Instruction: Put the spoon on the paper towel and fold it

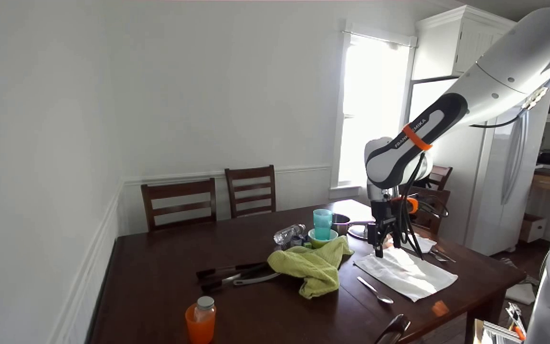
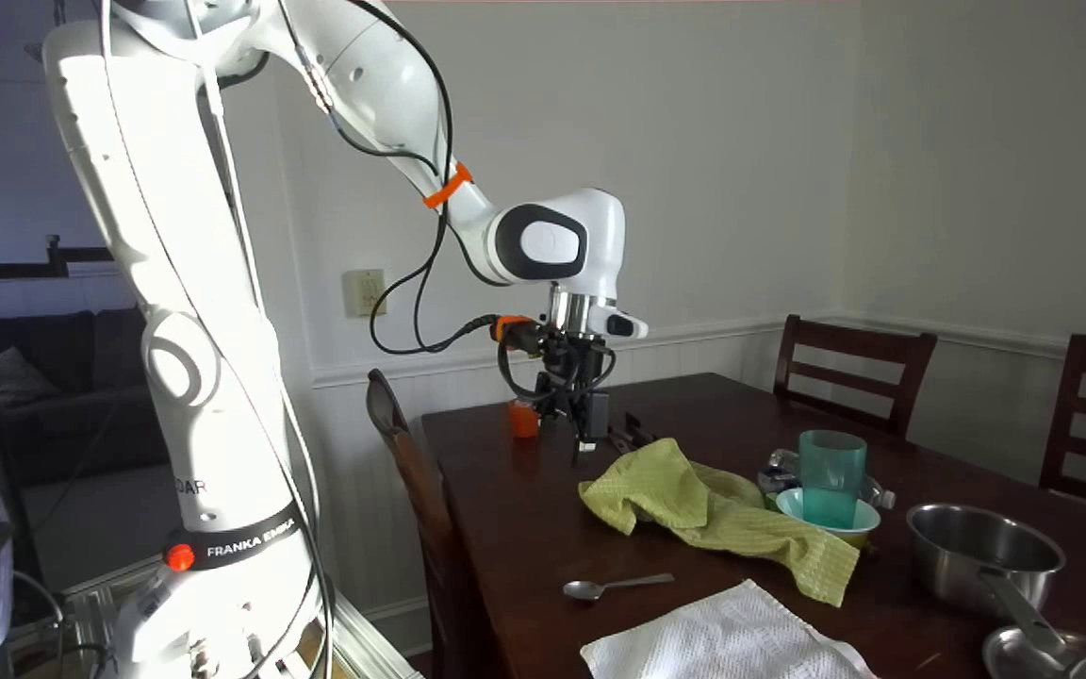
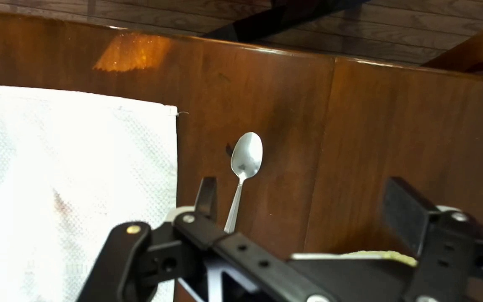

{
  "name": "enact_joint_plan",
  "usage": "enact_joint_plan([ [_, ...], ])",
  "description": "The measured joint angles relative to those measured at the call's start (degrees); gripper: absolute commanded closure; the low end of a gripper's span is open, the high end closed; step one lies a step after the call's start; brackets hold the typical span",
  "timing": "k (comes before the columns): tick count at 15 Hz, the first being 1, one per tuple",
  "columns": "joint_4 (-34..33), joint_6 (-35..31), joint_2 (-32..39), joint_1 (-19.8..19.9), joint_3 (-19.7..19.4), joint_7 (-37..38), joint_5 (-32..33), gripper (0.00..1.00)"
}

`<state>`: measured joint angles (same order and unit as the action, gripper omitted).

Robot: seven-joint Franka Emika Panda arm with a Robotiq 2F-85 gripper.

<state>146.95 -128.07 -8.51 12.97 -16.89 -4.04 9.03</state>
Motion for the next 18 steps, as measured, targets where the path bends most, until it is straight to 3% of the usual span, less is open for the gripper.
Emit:
enact_joint_plan([
  [6, 0.0, -11.0, 6.7, 1.1, -0.2, 2.5, -0.7, 0.00],
  [12, 0.2, -21.9, 14.7, 1.2, 0.1, 0.2, -9.7, 0.00],
  [15, 0.2, -23.9, 18.2, 1.3, 0.8, -3.0, -14.2, 0.00],
  [18, -0.1, -24.3, 19.4, 1.4, 1.2, -3.2, -14.6, 0.00],
])
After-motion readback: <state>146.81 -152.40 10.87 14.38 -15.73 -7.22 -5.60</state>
